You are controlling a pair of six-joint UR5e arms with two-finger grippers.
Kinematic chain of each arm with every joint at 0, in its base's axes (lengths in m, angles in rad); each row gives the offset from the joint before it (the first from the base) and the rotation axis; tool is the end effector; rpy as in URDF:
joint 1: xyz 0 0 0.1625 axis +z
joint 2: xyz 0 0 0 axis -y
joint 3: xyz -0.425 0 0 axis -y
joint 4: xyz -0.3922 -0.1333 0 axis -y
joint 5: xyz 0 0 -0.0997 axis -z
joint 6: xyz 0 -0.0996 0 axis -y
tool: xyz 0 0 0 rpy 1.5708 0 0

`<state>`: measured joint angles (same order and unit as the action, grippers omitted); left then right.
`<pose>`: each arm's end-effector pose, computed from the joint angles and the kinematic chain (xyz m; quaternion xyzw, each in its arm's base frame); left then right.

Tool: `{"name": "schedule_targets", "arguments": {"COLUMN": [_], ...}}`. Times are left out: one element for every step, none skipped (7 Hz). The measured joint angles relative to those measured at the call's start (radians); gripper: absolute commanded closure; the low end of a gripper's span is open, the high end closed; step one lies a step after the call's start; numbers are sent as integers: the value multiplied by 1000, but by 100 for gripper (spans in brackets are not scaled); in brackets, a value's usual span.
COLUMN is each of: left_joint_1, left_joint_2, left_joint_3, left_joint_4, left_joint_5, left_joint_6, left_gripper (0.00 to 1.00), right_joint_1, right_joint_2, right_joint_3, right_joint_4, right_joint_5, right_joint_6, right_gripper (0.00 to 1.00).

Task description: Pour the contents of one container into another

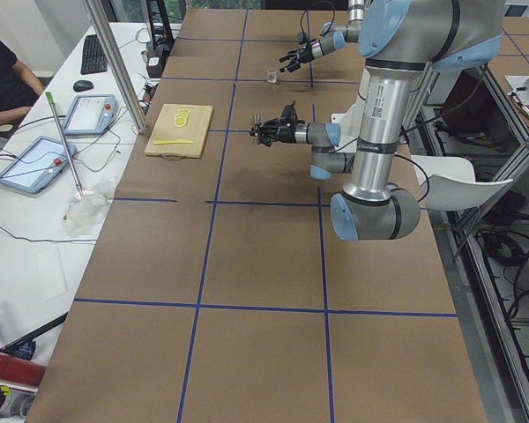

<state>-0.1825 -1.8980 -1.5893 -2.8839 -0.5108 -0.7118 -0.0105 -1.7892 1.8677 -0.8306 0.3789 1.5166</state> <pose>0.4963 -0.3155 0.3285 0.6127 0.3821 -0.1584 0.6734 -0.3963 -0.2217 0.4990 0.5220 -0.3181 0.1987 0.7661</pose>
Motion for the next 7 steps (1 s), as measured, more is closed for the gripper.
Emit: {"name": "schedule_targets", "arguments": {"left_joint_1": [0, 0, 0, 0, -1, -1, -1], "left_joint_2": [0, 0, -2, -3, -4, -4, -4], "left_joint_3": [-1, -2, -3, -3, -3, -3, -3], "left_joint_4": [0, 0, 0, 0, 0, 0, 0], "left_joint_5": [0, 0, 0, 1, 1, 1, 1], "left_joint_6": [0, 0, 0, 0, 0, 0, 0], "left_gripper": [100, 100, 100, 100, 100, 100, 100], "right_joint_1": [-7, -11, -12, -12, -11, -11, -10], "right_joint_2": [21, 31, 39, 54, 73, 82, 85], "right_joint_3": [-37, -66, -89, -115, -142, -166, -186], "right_joint_4": [1, 1, 2, 4, 9, 23, 41], "right_joint_5": [-34, -50, -56, -59, -59, -59, -58], "right_joint_6": [6, 10, 11, 12, 13, 9, 3], "right_gripper": [1, 1, 1, 1, 2, 4, 4]}}
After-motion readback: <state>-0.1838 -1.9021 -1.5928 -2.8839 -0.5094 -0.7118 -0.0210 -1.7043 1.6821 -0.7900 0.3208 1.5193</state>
